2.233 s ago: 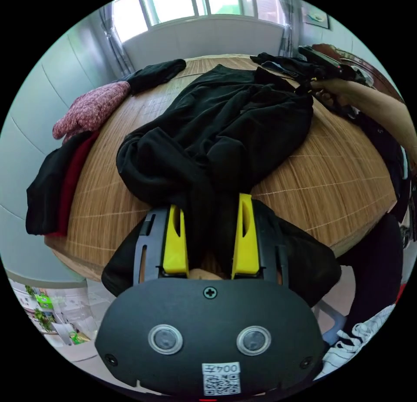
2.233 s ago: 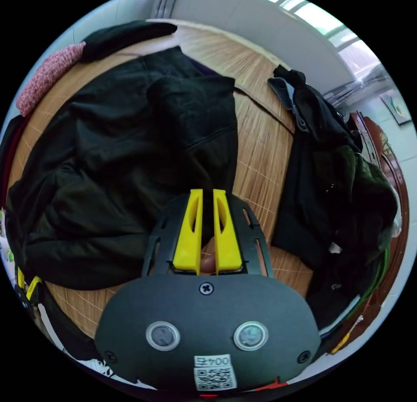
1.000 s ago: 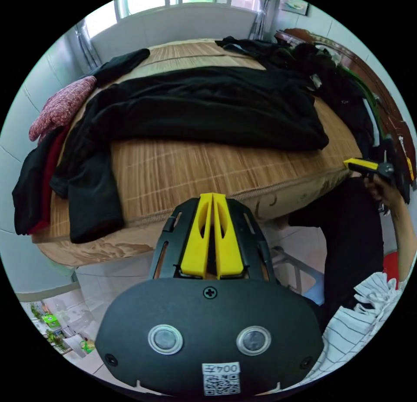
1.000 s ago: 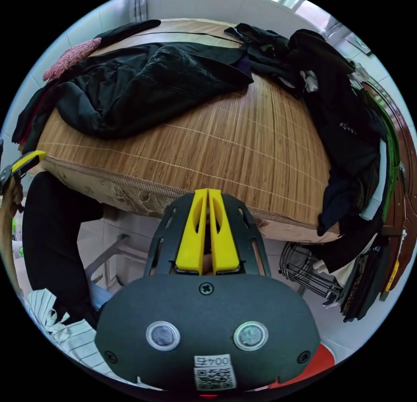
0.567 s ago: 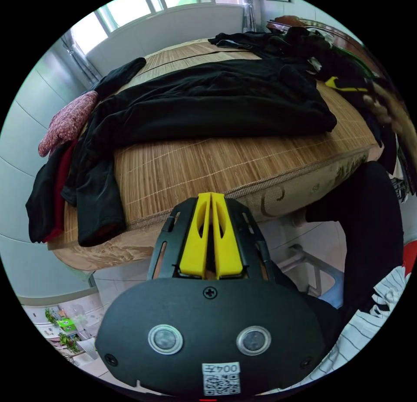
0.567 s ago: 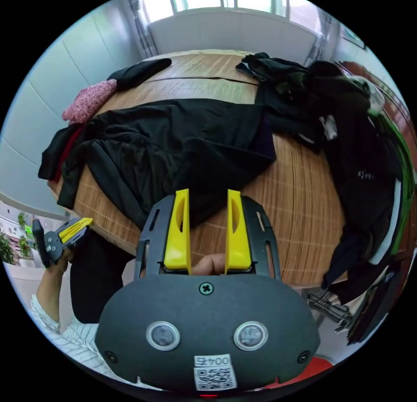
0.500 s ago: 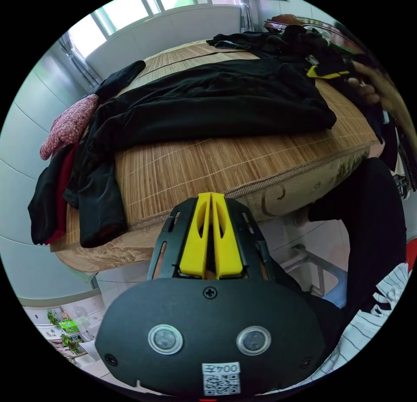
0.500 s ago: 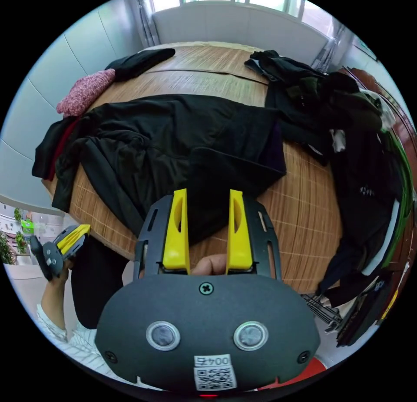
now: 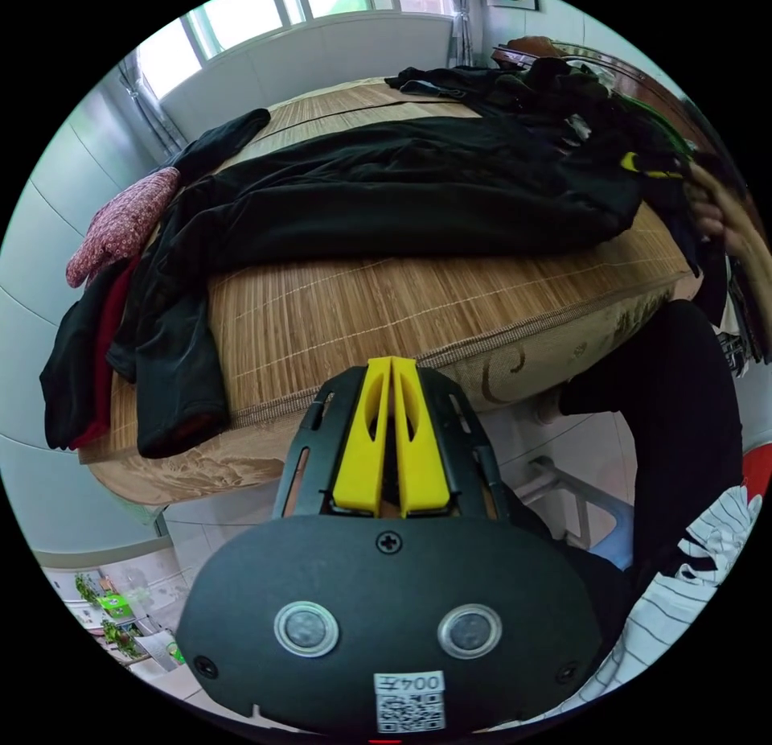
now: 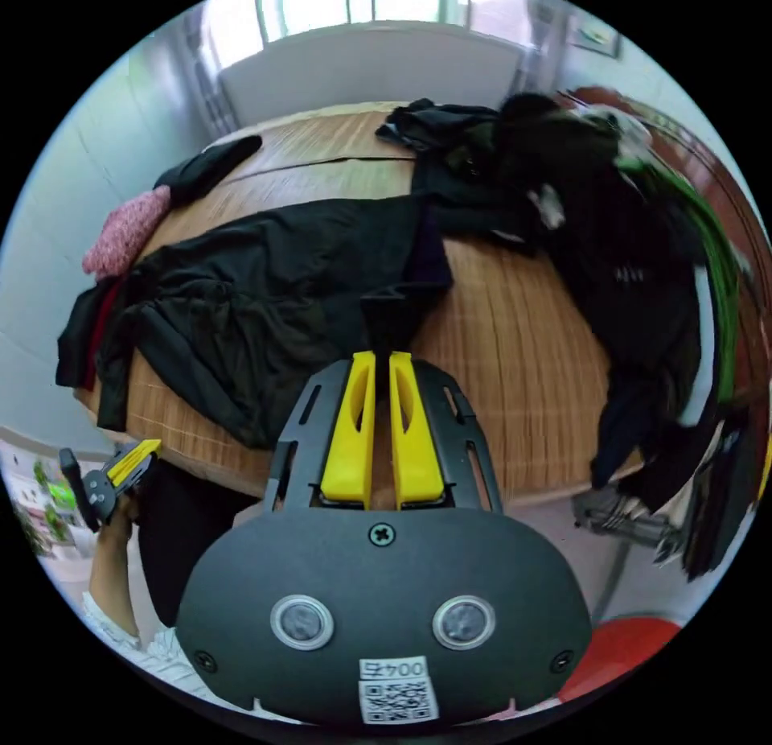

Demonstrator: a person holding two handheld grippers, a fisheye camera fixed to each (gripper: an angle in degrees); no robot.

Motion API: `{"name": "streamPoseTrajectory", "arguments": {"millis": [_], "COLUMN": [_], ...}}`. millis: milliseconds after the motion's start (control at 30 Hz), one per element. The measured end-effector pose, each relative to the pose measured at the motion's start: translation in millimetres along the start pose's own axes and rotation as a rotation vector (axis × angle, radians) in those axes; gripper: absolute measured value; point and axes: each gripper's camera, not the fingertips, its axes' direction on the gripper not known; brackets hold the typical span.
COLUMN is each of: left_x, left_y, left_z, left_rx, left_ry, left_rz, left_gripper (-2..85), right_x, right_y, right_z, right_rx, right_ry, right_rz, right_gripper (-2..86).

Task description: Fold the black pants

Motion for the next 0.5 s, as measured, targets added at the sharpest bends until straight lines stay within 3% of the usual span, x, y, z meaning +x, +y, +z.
{"name": "streamPoseTrajectory", "arguments": {"millis": [167,500], "left_x": [1.9,18.4], "left_y": [6.3,17.2], "left_z": [-7.7,-27.8], "left_rx": [-0.004,-0.007], "left_ry": [-0.013,-0.117], "left_rz": [0.008,0.067], "left_gripper": [0.6,0.7], "right_x": [113.9,159.3], "right_y": [99.1,139.6], "right_z": [10.0,-15.7], "right_rx": [-0.078,0.053], "right_ry": [-0.268,-0.385], "right_rz": [0.312,0.293], "right_gripper": [0.7,4.8]}}
